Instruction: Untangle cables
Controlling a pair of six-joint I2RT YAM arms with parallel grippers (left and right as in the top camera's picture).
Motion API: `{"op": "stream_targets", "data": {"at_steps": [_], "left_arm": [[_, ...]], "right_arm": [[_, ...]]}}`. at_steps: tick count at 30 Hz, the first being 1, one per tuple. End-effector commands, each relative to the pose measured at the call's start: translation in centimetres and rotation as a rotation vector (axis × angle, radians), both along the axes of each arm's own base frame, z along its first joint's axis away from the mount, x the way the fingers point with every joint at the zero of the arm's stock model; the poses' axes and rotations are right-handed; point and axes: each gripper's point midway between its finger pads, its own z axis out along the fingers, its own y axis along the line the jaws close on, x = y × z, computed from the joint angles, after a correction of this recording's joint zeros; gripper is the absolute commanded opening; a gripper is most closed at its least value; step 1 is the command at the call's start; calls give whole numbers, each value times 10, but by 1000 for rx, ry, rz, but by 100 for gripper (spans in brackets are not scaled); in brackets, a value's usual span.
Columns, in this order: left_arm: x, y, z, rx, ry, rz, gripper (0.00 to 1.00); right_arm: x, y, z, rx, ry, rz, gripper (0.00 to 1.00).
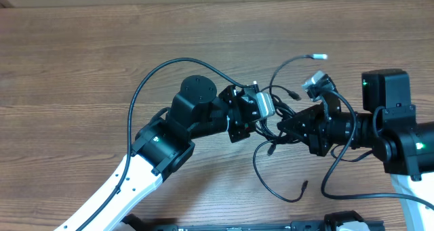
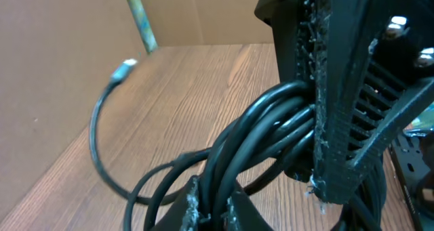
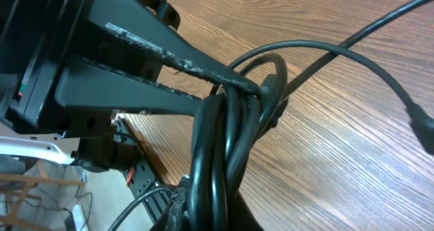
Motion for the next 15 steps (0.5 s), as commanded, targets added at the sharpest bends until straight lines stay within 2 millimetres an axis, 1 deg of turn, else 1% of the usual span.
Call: {"op": "stream_targets", "data": {"at_steps": [1, 3, 4, 6, 8, 10, 12, 15], "left_arm": [[-2, -1, 10, -13, -24, -11, 18], [-1, 0, 9, -9, -20, -2, 27], [-1, 0, 9, -11, -12, 2, 34], [2, 1, 8, -25, 39, 32, 60], [4, 2, 7, -42, 106, 67, 72], [8, 5, 3, -55, 187, 122, 88], [12, 8, -2, -68, 271, 181, 99], [12, 9, -5, -95, 380, 225, 100]], "right_arm": [[-2, 3, 9, 18, -32, 21, 4], [-2, 3, 8, 15, -32, 20, 4], [-2, 2, 8, 10, -33, 16, 4], [0, 0, 5, -9, -33, 1, 4], [2, -3, 3, -24, -33, -13, 4], [4, -3, 4, -25, -42, -16, 4], [9, -3, 7, -19, -55, -28, 4], [20, -6, 9, -20, -62, -88, 4]]}}
